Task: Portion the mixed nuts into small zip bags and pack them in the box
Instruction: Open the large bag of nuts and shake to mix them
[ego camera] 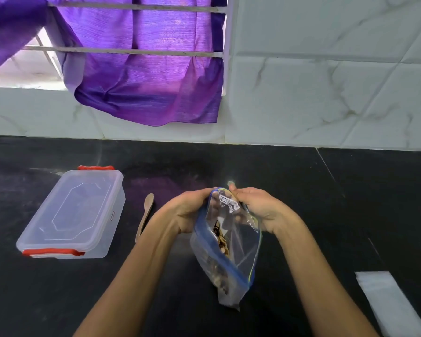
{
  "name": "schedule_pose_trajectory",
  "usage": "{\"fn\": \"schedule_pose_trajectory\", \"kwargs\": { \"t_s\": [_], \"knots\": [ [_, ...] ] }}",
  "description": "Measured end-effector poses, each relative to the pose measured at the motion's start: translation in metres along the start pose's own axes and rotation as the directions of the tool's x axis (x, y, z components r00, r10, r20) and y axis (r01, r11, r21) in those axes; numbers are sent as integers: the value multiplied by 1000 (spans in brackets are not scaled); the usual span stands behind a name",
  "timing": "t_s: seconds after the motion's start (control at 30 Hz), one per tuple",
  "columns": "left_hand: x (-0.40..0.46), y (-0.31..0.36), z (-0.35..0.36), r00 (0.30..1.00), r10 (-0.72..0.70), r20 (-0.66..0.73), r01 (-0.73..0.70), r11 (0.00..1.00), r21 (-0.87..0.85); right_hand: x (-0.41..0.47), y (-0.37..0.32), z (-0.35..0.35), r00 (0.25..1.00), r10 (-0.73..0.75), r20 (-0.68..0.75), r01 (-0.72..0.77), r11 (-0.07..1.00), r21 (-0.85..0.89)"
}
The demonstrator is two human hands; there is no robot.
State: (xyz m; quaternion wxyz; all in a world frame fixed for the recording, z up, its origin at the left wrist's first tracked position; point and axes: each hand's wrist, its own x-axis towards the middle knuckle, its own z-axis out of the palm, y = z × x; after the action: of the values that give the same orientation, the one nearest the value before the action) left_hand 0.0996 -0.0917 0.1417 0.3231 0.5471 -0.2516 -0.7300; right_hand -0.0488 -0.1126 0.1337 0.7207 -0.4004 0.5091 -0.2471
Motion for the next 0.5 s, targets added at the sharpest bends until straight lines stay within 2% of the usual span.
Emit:
{"fn": "schedule_pose_trajectory", "kwargs": {
  "t_s": [0.1,0.17,0.27,0.33,0.43,0.5],
  "knots": [
    [-2,1,-10,997,36,-75,-34,999,18,-10,2,-6,998,-58,-12,56,991,-124],
    [-10,-4,-18,977,143,-156,-114,977,177,-22,5,-13,996,-65,-62,46,962,-270],
    [-30,-19,-28,882,315,-350,-112,863,493,-45,15,-19,967,-93,-237,-46,852,-521],
    [-42,-29,-33,818,381,-431,-60,801,595,-58,21,-16,935,-160,-317,-65,801,-596],
    [-54,-37,-31,801,407,-438,2,731,682,-64,25,-10,922,-220,-319,-26,786,-617],
    [-56,-39,-31,801,443,-403,-38,710,704,-65,25,-9,931,-233,-280,15,792,-610]
  ]
}}
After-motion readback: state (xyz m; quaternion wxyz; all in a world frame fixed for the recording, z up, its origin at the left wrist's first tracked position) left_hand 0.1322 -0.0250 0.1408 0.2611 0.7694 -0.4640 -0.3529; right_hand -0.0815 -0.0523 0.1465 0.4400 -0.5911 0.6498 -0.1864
